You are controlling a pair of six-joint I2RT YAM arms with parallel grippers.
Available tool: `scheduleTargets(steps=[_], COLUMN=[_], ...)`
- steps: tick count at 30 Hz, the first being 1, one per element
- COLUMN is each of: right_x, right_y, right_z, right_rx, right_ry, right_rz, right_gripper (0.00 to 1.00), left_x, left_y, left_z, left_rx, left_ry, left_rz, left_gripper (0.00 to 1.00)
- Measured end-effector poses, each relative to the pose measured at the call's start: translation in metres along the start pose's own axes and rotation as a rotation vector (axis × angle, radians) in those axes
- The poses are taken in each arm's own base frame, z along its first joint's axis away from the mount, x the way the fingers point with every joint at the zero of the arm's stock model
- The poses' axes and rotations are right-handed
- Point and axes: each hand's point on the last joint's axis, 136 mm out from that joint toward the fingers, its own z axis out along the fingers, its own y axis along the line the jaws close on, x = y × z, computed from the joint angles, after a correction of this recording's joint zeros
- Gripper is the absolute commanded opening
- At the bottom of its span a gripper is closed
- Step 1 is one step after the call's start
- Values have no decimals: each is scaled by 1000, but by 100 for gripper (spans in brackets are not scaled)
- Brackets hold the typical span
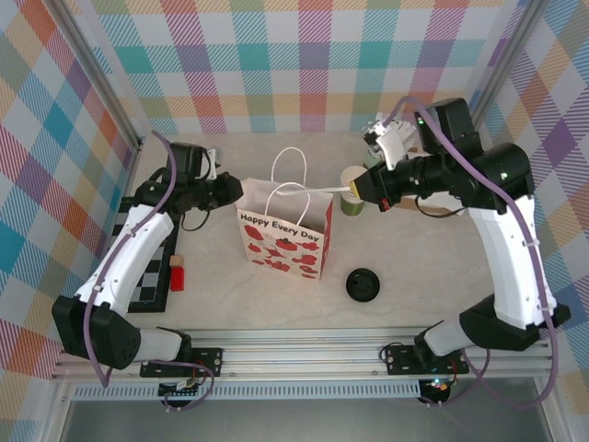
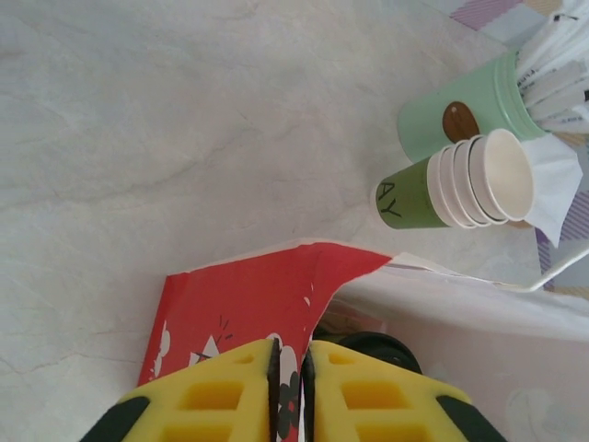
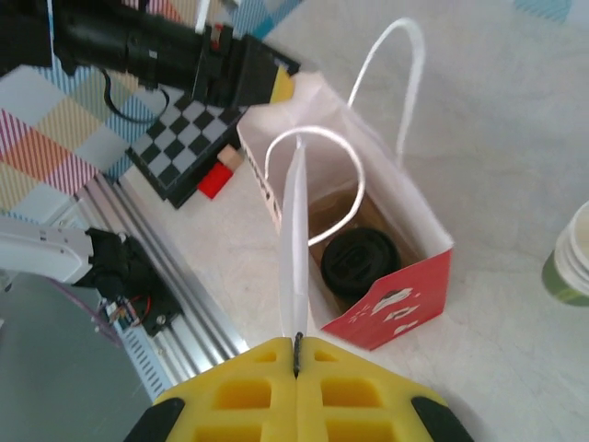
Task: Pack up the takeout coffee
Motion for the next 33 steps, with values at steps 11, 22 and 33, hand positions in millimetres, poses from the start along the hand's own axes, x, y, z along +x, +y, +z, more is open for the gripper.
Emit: scheduleTargets(steps=[11,22,33], right_x=[14,29,-1], right_y=[-57,-59,-55], right_z=[1,15,-16], right_rx=[260,183,249], right_ry=[29,84,-33], right_rz=[55,121,48], right_gripper=[0,0,0], left_x=[-1,3,7], left_y=[2,-3,-1], left_z=[-9,-8,-7], left_rx=[-34,-31,-78], left_ry=[-54,-50,-60], left_rz=[-93,-118,-169], left_gripper=[0,2,3])
